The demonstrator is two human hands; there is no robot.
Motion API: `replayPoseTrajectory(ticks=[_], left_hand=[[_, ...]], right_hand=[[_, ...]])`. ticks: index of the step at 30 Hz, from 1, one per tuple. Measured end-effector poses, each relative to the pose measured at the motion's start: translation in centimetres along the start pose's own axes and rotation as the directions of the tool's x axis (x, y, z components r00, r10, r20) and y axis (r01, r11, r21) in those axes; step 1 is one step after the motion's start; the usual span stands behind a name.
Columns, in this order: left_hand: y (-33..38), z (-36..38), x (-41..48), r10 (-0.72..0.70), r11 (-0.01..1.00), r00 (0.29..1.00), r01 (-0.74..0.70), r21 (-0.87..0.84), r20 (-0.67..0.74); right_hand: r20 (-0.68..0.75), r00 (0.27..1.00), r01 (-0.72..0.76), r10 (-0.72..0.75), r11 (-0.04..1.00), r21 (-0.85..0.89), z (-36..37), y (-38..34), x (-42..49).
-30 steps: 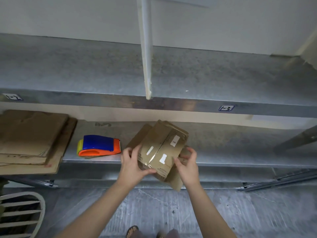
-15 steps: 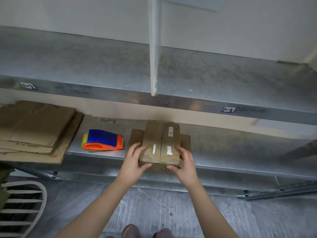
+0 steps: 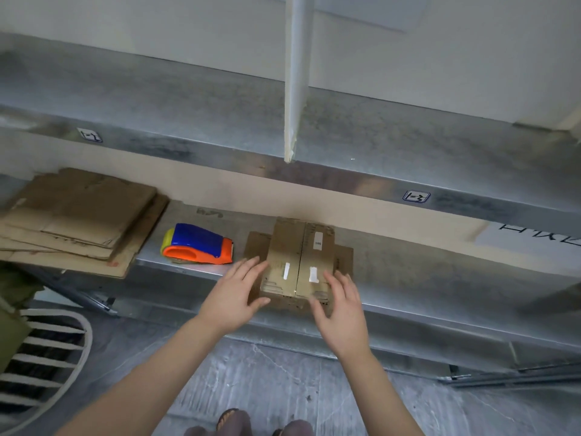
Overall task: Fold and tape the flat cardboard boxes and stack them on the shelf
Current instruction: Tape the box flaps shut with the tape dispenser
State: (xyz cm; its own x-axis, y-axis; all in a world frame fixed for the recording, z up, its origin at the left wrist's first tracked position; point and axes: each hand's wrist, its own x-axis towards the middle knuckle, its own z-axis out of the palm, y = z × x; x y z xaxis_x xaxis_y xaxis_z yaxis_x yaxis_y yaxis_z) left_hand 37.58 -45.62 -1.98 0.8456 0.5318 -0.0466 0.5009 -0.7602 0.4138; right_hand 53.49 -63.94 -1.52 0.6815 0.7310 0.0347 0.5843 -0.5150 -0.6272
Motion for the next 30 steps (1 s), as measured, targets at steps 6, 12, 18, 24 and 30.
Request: replayPoseTrajectory(ticks=[6, 12, 18, 24, 30], left_hand=[[-4.9, -4.2, -1.9, 0.099, 0.944, 0.994, -0.081, 0.32, -0.042], [-11.6, -8.2, -0.4, 0.093, 0.93, 0.996, -0.084, 0.357, -0.009], [-16.1, -9.1, 3.3, 0.138, 0.922, 0.986, -0.164, 0.351, 0.098], [-17.7, -8.6, 6.4, 0.152, 0.938, 0.976, -0.192, 0.288, 0.154], [-18.1, -8.5, 8.8, 0.14, 0.946, 0.949, -0.213, 0.246, 0.283]], right_hand=[[0.067, 0.968, 0.249, -0.24, 0.94, -0.234, 2.3, -6.6, 1.3], [0.161, 0.941, 0.332, -0.298, 0.908, -0.254, 8.7, -13.1, 5.0], [0.205, 0.976, 0.14, -0.079, 0.942, -0.304, 14.5, -14.8, 7.2], [0.204, 0.97, -0.074, 0.132, 0.96, -0.27, 17.2, -13.2, 8.2], [0.169, 0.967, -0.151, 0.19, 0.964, -0.219, 18.0, -12.5, 8.5]])
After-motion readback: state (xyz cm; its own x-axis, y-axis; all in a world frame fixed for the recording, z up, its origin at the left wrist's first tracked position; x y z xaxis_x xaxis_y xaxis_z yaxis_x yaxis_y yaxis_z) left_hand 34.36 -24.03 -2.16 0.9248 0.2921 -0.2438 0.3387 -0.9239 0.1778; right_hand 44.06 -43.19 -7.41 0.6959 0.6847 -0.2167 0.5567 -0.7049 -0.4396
